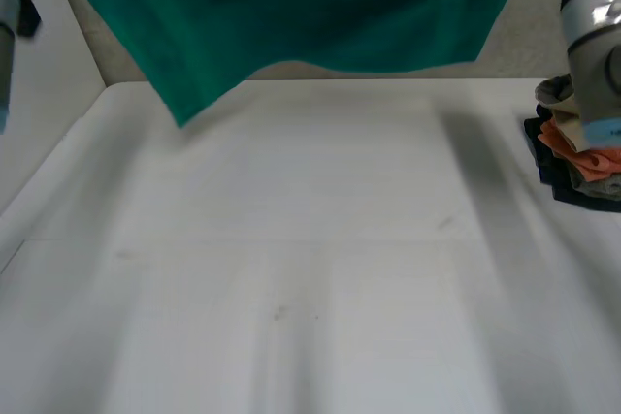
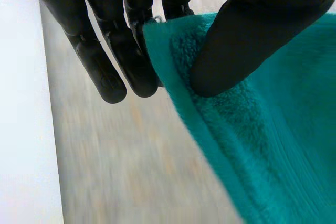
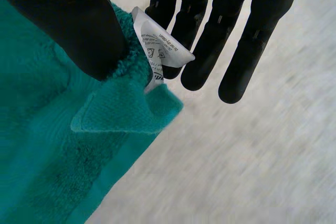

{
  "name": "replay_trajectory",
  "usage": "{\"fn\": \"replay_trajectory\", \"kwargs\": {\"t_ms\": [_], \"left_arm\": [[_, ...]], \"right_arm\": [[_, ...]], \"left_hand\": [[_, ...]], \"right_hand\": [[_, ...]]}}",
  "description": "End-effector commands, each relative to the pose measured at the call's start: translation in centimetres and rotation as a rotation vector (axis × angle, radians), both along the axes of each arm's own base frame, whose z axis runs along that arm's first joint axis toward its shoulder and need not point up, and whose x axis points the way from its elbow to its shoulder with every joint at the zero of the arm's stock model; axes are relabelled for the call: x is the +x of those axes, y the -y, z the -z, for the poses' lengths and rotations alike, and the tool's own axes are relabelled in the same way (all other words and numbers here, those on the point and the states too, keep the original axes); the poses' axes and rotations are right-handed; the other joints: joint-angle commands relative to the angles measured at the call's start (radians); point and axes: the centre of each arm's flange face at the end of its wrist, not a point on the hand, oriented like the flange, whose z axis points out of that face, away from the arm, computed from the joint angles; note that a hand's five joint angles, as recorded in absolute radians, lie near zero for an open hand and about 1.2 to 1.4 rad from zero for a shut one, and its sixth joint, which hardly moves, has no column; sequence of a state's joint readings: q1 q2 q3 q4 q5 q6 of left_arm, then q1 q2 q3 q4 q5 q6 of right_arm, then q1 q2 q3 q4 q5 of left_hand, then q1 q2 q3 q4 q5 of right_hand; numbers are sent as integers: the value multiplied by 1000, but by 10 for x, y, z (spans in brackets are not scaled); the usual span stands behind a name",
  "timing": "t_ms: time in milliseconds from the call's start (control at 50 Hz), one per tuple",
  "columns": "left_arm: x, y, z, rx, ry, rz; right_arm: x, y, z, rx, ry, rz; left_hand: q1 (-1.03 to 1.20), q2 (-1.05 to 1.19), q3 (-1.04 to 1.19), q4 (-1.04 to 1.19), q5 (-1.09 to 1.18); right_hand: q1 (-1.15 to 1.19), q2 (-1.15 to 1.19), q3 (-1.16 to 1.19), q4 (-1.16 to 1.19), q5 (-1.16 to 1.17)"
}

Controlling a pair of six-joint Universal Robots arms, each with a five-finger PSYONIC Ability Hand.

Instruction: Fold the laundry.

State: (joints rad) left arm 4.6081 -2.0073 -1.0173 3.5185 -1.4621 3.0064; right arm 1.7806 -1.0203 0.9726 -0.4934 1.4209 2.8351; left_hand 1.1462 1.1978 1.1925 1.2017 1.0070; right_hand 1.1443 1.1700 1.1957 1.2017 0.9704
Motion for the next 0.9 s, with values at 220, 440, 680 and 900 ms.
{"fn": "replay_trajectory", "kwargs": {"t_ms": [220,440,680,900], "left_arm": [[-11,-82,197,626,336,67],[5,-91,193,624,351,30],[12,-98,185,661,349,17],[34,-150,175,937,486,53]], "right_arm": [[2,-52,191,780,-499,-69],[-24,-57,204,849,-414,-9],[-32,-56,212,814,-422,4],[-59,-102,185,991,-671,-10]], "left_hand": [[250,198,204,195,215],[250,198,204,195,215],[250,198,204,195,215],[250,198,204,195,215]], "right_hand": [[252,226,201,195,251],[-174,-199,-225,-231,-174],[252,226,201,195,251],[252,226,201,195,251]]}}
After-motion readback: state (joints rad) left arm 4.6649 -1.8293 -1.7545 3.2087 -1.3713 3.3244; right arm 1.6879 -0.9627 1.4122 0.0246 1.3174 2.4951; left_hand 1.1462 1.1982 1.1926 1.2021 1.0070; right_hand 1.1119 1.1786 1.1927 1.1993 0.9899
